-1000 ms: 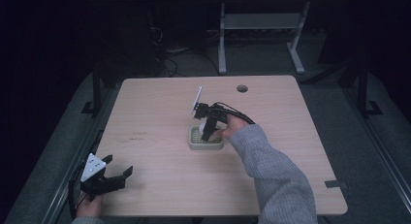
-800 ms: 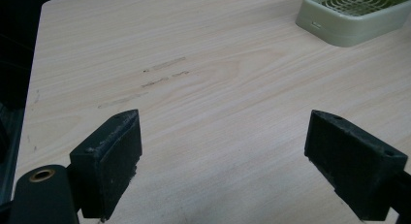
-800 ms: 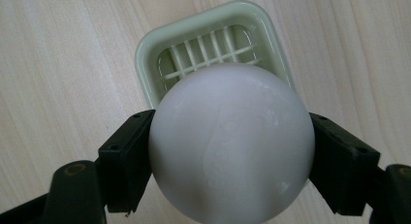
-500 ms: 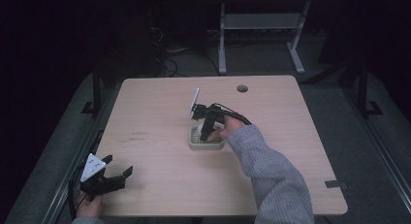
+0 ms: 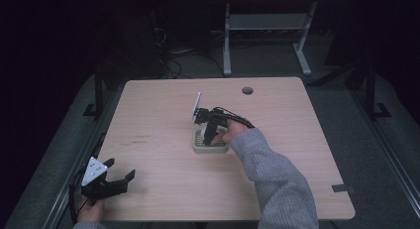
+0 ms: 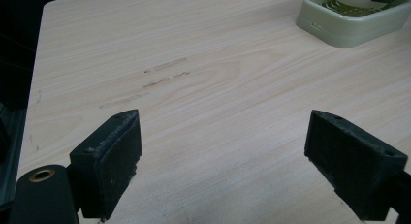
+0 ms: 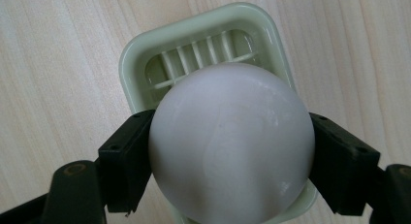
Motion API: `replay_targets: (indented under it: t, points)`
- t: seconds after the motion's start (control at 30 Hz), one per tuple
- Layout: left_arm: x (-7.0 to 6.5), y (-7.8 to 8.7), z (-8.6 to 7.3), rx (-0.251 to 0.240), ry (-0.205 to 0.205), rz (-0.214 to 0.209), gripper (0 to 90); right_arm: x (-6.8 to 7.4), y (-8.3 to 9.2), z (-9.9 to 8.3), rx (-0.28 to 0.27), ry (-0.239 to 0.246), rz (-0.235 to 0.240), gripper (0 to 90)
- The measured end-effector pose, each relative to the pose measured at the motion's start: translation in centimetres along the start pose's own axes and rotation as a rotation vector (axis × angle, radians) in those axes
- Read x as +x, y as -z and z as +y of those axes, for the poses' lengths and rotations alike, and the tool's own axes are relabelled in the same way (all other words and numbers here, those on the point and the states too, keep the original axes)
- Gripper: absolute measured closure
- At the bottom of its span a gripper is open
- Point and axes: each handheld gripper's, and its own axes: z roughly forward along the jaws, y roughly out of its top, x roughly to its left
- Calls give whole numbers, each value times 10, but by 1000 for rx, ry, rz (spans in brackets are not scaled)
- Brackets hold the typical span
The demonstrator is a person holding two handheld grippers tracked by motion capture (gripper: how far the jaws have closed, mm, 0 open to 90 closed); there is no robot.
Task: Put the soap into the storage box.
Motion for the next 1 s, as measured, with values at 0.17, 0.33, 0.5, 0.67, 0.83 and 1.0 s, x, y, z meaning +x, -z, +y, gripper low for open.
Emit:
replay_targets:
  t: [0.17, 0.33, 0.5, 0.67, 0.83, 1.0]
  points:
    - [0, 0, 0, 2, 2, 1, 129, -1, -3, 0, 16, 0, -2, 235]
    - [0, 0, 0, 2, 1, 0, 129, -1, -5, 0, 19, 0, -8, 235]
    - [1, 1, 0, 2, 4, 1, 129, -1, -7, 1, 27, 8, -9, 234]
    - [1, 1, 0, 0, 6, 1, 129, -1, -8, 1, 27, 6, -9, 234]
    - [0, 1, 0, 0, 1, 1, 129, -1, -9, 1, 29, 5, -4, 234]
    - [1, 1, 0, -1, 4, 1, 129, -2, -9, 1, 32, 0, 3, 233]
